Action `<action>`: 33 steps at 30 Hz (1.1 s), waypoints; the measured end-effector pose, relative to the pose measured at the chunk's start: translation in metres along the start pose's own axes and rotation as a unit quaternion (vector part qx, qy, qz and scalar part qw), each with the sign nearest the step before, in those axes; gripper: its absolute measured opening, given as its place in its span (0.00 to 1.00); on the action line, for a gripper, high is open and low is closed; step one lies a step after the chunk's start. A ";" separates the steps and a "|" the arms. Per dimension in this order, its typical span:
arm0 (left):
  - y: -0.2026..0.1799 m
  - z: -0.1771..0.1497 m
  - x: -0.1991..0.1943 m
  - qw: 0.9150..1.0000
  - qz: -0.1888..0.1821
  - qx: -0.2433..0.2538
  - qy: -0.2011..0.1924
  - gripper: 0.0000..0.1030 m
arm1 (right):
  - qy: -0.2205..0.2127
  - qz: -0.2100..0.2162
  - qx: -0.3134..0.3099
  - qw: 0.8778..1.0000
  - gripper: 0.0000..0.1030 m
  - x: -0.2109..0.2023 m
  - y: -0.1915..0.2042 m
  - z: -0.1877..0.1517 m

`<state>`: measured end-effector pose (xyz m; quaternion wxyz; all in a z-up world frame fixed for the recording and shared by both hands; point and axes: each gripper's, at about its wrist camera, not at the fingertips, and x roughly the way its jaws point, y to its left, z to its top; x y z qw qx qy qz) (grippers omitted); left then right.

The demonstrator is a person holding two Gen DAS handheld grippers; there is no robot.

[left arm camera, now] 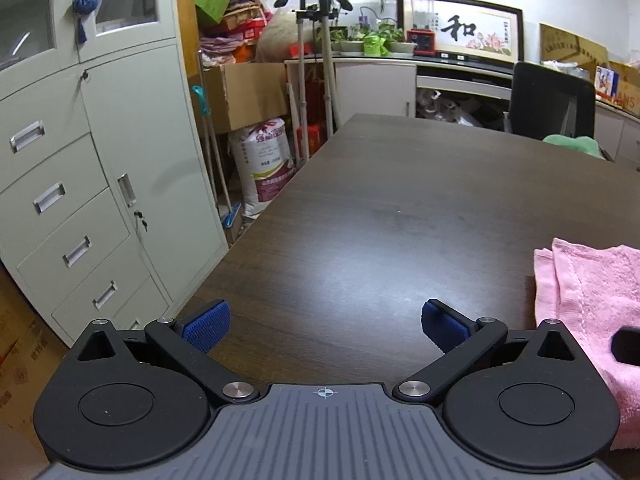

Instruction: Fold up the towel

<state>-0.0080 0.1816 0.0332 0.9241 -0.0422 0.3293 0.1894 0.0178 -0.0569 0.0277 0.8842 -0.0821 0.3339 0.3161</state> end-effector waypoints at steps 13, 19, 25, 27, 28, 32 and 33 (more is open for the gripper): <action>0.012 0.001 0.002 0.999 -0.012 -0.030 0.011 1.00 | 0.001 -0.064 -0.062 0.996 0.16 0.035 0.023 -0.009; 0.012 0.000 0.001 0.999 -0.014 -0.031 0.011 1.00 | -0.015 -0.064 -0.052 0.996 0.08 0.026 0.016 -0.008; 0.012 0.001 0.001 0.999 -0.013 -0.033 0.010 1.00 | -0.055 -0.062 -0.065 0.994 0.08 0.007 0.028 0.001; 0.011 0.000 0.001 0.999 -0.013 -0.033 0.011 1.00 | -0.052 -0.054 -0.069 0.995 0.09 0.008 0.032 0.001; 0.011 0.000 0.001 0.999 -0.012 -0.033 0.011 1.00 | -0.046 -0.050 -0.070 0.995 0.10 0.012 0.034 0.002; 0.012 0.001 0.001 0.999 -0.011 -0.038 0.013 1.00 | -0.014 -0.030 -0.064 0.997 0.14 0.034 0.035 -0.005; 0.012 0.001 0.001 0.999 -0.012 -0.039 0.014 1.00 | -0.011 -0.024 -0.060 0.998 0.16 0.038 0.033 -0.008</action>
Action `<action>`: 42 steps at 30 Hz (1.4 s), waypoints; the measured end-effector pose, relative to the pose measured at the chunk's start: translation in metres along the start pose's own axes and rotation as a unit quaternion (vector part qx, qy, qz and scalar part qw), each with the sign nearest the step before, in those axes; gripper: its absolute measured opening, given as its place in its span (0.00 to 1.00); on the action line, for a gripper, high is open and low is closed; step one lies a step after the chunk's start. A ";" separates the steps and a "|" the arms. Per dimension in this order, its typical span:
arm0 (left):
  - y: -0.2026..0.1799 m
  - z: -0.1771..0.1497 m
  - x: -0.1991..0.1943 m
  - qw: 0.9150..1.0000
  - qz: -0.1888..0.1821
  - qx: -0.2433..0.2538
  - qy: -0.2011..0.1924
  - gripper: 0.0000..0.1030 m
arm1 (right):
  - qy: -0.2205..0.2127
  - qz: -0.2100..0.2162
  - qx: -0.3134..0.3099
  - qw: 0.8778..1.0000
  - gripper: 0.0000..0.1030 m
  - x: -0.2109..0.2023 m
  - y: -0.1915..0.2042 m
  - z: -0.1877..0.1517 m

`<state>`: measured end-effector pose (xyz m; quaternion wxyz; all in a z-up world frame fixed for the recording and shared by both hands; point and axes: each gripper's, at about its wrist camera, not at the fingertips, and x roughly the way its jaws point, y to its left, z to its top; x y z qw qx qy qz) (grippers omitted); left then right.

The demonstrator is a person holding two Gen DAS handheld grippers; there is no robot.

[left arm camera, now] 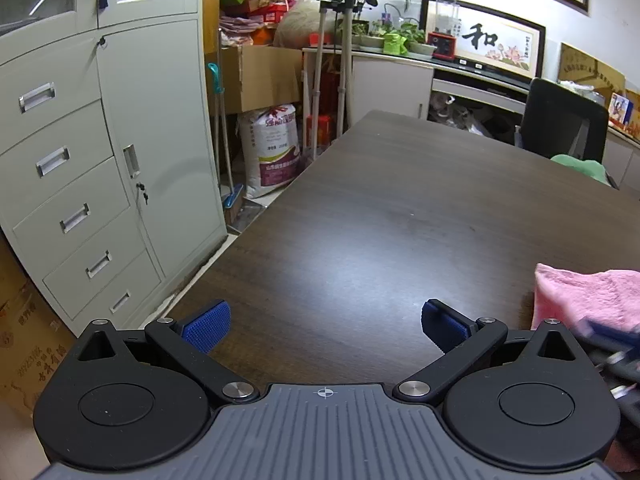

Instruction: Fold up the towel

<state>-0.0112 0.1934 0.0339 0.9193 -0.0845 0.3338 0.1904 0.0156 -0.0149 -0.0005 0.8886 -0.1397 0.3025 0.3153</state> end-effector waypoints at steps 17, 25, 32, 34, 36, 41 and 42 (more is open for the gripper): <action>-0.007 -0.003 -0.007 1.000 -0.011 0.020 -0.021 1.00 | -0.045 0.002 -0.007 0.999 0.44 -0.071 -0.031 -0.024; -0.048 -0.026 -0.027 0.985 -0.062 0.136 -0.090 1.00 | -0.025 0.004 -0.039 0.999 0.48 -0.068 -0.014 -0.037; -0.071 -0.036 -0.021 0.977 -0.052 0.190 -0.082 1.00 | -0.056 -0.061 -0.005 0.997 0.56 -0.132 -0.055 -0.058; -0.073 -0.036 -0.017 0.978 -0.048 0.187 -0.075 1.00 | -0.051 -0.074 -0.040 0.995 0.62 -0.140 -0.045 -0.070; -0.073 -0.035 -0.016 0.979 -0.049 0.184 -0.073 1.00 | -0.041 -0.099 -0.099 0.989 0.64 -0.139 -0.025 -0.083; -0.070 -0.033 -0.016 0.980 -0.061 0.174 -0.071 1.00 | -0.027 -0.152 -0.198 0.968 0.65 -0.123 0.018 -0.098; -0.069 -0.033 -0.017 0.981 -0.064 0.172 -0.070 1.00 | -0.027 -0.159 -0.208 0.965 0.65 -0.120 0.024 -0.099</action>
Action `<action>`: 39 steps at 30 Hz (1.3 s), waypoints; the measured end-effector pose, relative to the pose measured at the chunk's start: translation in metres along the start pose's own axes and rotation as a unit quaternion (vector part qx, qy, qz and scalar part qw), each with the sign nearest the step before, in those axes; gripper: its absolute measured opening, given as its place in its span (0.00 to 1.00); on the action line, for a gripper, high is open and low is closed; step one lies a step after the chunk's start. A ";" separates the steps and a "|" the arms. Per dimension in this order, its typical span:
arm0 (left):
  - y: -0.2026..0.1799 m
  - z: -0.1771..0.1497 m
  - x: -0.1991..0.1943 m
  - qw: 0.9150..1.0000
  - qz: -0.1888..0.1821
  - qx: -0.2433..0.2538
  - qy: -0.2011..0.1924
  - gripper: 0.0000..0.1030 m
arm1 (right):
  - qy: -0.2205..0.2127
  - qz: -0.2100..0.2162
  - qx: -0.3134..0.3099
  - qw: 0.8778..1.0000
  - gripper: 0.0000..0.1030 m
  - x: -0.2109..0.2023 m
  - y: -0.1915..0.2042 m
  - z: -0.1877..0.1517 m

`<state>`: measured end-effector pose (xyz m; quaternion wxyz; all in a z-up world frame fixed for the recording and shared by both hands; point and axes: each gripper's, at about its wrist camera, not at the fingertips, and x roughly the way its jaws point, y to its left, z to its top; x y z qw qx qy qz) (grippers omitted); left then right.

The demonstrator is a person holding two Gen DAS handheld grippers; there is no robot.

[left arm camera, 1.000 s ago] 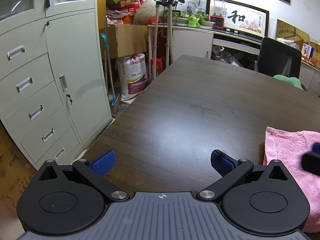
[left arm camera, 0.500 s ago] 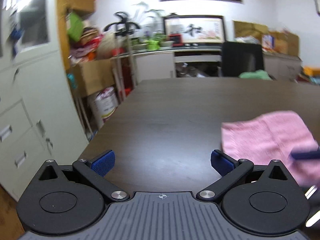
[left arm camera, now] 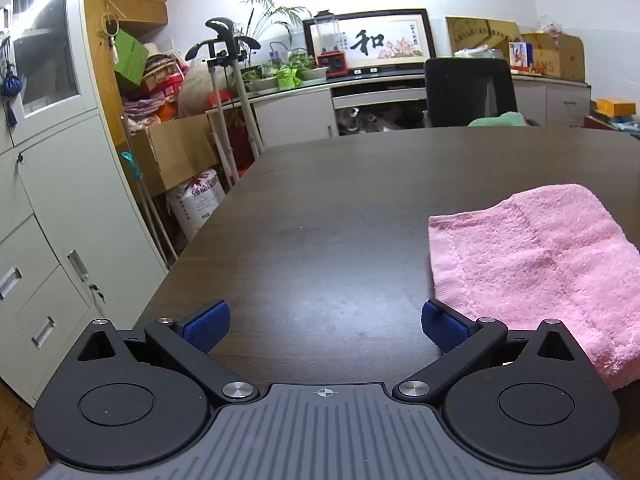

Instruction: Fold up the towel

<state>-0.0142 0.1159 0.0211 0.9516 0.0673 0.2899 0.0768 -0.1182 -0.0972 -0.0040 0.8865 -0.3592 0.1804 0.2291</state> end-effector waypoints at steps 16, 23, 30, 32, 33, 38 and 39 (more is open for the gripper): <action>-0.015 -0.003 0.001 1.000 -0.014 0.028 -0.006 1.00 | 0.037 -0.121 -0.078 0.989 0.38 0.058 0.022 0.009; -0.022 -0.005 0.005 0.999 -0.029 0.039 0.007 1.00 | 0.046 -0.129 -0.009 0.991 0.12 0.050 -0.001 0.002; -0.030 -0.005 0.006 0.998 -0.030 0.044 0.016 1.00 | 0.050 -0.114 0.148 0.981 0.09 0.034 -0.052 -0.017; -0.031 -0.005 0.006 0.999 -0.024 0.041 0.014 1.00 | 0.053 -0.111 0.194 0.973 0.09 0.030 -0.067 -0.026; -0.030 -0.005 0.001 0.999 -0.016 0.034 0.000 1.00 | 0.055 -0.108 0.212 0.970 0.09 0.028 -0.072 -0.031; -0.024 -0.004 -0.030 0.995 -0.076 0.009 -0.059 1.00 | 0.052 -0.089 0.251 0.962 0.09 0.023 -0.081 -0.047; -0.028 -0.006 -0.042 0.991 -0.108 0.021 -0.071 1.00 | 0.052 -0.087 0.252 0.962 0.09 0.023 -0.080 -0.048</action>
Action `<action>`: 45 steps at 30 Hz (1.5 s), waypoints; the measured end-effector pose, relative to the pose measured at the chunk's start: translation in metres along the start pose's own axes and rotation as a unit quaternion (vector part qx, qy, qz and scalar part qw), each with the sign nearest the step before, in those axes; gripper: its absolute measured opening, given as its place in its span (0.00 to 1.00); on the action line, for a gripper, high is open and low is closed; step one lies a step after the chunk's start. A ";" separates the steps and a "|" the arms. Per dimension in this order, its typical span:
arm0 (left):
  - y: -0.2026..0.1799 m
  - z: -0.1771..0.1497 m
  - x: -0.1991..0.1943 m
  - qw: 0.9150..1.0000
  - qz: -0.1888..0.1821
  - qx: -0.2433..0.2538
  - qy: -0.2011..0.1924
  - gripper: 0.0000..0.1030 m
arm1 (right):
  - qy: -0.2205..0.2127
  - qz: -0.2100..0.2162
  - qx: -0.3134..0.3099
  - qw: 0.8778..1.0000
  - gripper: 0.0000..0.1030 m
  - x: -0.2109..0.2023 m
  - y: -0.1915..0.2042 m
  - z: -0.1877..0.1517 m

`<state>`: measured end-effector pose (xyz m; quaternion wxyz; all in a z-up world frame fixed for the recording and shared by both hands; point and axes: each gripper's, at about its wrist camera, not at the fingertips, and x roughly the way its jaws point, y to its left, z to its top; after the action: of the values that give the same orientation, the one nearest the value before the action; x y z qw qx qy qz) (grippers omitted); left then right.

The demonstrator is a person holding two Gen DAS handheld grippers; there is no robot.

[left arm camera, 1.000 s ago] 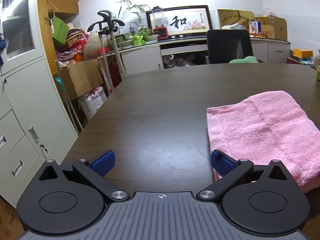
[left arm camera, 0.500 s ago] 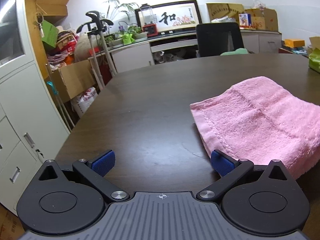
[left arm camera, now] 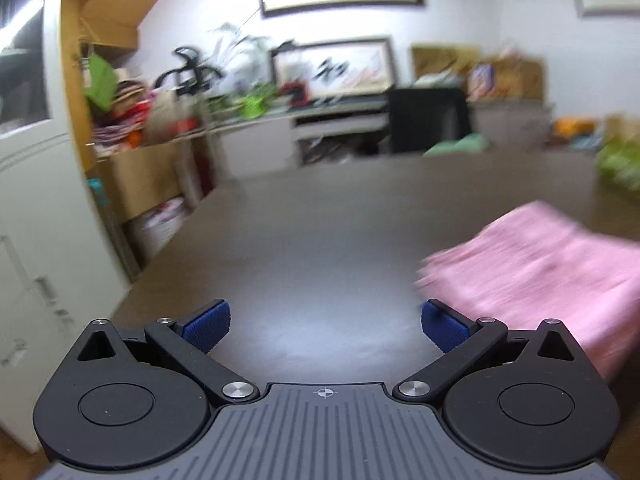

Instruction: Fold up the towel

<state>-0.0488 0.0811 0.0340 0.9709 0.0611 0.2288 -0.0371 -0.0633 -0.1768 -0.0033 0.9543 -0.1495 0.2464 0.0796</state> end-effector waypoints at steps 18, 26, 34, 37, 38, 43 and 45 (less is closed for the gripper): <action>-0.087 0.012 0.020 0.994 0.012 0.092 0.056 1.00 | 0.017 0.028 0.072 0.997 0.12 -0.002 -0.017 -0.006; -0.097 -0.004 0.029 0.987 0.040 0.140 0.073 1.00 | 0.028 0.040 0.106 0.993 0.19 -0.003 -0.029 -0.015; -0.092 -0.010 0.033 0.982 0.021 0.181 0.055 1.00 | 0.032 0.020 0.087 0.995 0.42 0.001 -0.029 -0.016; -0.093 -0.012 0.032 0.978 0.016 0.204 0.043 1.00 | 0.042 0.011 0.092 0.995 0.43 -0.001 -0.032 -0.016; -0.094 -0.013 0.033 0.976 0.018 0.215 0.036 1.00 | 0.044 0.007 0.089 0.995 0.44 -0.002 -0.031 -0.016; -0.097 -0.018 0.039 0.967 0.024 0.255 0.006 1.00 | 0.051 -0.019 0.043 0.998 0.44 -0.015 -0.012 -0.012; -0.095 -0.019 0.042 0.967 0.021 0.255 -0.001 1.00 | 0.066 0.016 0.035 0.997 0.45 -0.024 -0.013 -0.008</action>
<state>-0.0293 -0.0123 -0.0110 0.9238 0.3117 0.2098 -0.0739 -0.0850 -0.1933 0.0054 0.9390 -0.1172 0.3140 0.0764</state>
